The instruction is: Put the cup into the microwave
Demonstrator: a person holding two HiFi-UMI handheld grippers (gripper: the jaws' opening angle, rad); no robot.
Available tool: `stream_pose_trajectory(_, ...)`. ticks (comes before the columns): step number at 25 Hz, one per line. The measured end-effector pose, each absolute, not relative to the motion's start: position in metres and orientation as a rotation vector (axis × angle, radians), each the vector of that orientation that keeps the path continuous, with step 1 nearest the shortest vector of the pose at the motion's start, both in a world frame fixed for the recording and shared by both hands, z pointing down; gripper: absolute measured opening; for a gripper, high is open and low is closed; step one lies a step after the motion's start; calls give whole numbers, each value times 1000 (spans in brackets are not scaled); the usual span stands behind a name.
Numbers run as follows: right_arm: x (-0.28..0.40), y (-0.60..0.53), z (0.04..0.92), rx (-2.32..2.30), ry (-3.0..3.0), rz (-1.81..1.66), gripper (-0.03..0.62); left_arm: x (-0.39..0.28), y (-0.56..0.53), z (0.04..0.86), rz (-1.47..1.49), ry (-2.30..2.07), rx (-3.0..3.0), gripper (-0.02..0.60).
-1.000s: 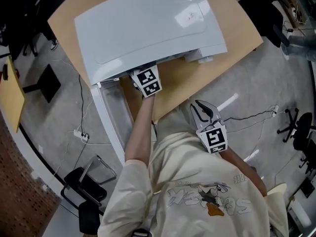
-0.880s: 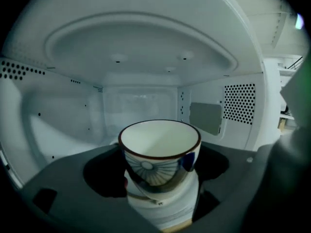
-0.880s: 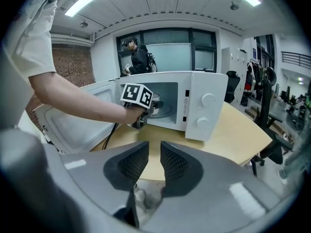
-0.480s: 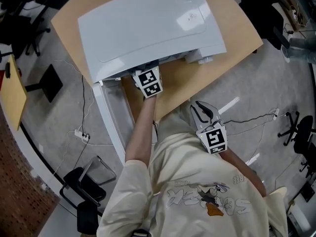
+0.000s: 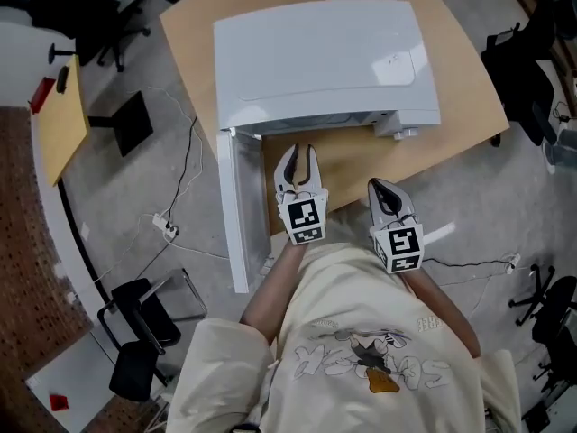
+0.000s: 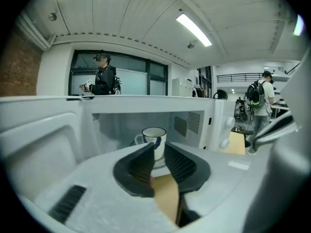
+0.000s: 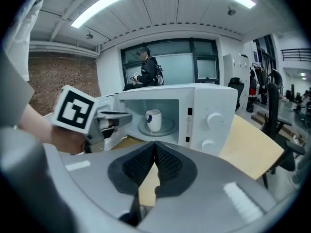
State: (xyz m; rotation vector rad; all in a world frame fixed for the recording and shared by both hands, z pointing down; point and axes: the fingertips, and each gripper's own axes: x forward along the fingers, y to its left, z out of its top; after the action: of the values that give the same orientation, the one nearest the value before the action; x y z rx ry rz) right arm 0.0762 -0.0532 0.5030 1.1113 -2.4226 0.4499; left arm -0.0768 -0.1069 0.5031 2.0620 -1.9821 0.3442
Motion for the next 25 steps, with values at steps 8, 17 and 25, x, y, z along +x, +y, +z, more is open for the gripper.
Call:
stream_pose_trajectory(8,56,-74,504,996,-2468,424,5,-62,-31,479,482,-1917,2063,5)
stream_pose_trajectory(17,37,-75,513,852,-2509,429,5,-77,-17,494,485,-1948,1914,5)
stream_pose_trajectory(25,31,-80,512,822,-2513,405,5,-79,-25,497,487,-1947,1906,5)
